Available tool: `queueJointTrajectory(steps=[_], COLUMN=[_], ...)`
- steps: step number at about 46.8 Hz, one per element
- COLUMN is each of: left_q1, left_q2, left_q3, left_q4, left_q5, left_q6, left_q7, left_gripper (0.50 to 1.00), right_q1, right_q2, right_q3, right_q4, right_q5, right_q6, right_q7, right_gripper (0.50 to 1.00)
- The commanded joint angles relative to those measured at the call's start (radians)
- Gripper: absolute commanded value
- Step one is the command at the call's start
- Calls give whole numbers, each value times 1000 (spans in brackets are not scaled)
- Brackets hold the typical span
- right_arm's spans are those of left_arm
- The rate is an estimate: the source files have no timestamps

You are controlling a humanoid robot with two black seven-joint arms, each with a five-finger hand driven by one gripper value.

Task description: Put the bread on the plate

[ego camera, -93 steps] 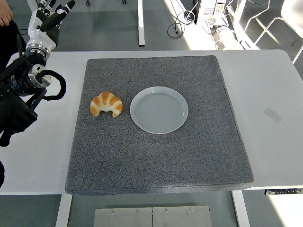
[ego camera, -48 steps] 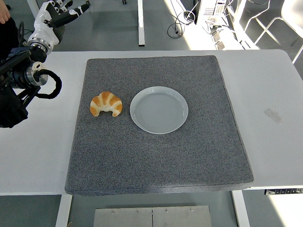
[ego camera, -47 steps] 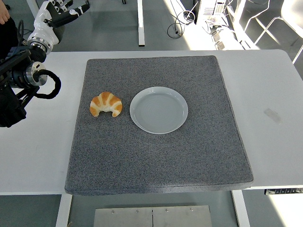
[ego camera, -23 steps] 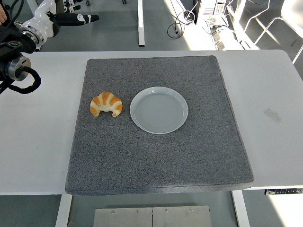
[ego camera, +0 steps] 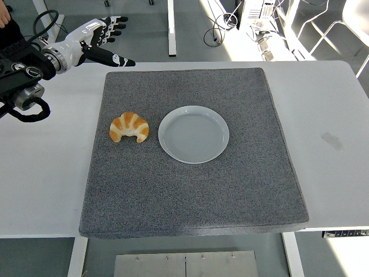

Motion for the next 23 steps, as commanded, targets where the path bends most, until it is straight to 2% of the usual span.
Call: queueJointTrajectory(steps=[1,16,23], left_q1=[-1,-36,-39], left_q2=[6,51,55], left_q3=[3,38,61], left_q4=[-6,-80,-118], left_q5=[12,131,217], left_q6=[0,-12,-14], left_q7=[11,88,163], left_gripper=[978,977,972], right_q1=[0,0,0], right_q2=[0,0,0], right_q3=[0,0,0], right_q4=[0,0,0], right_q5=[0,0,0], right_q6=[-1,-1,1], right_q7=[1,0,0], right_gripper=[1000,1000,1000])
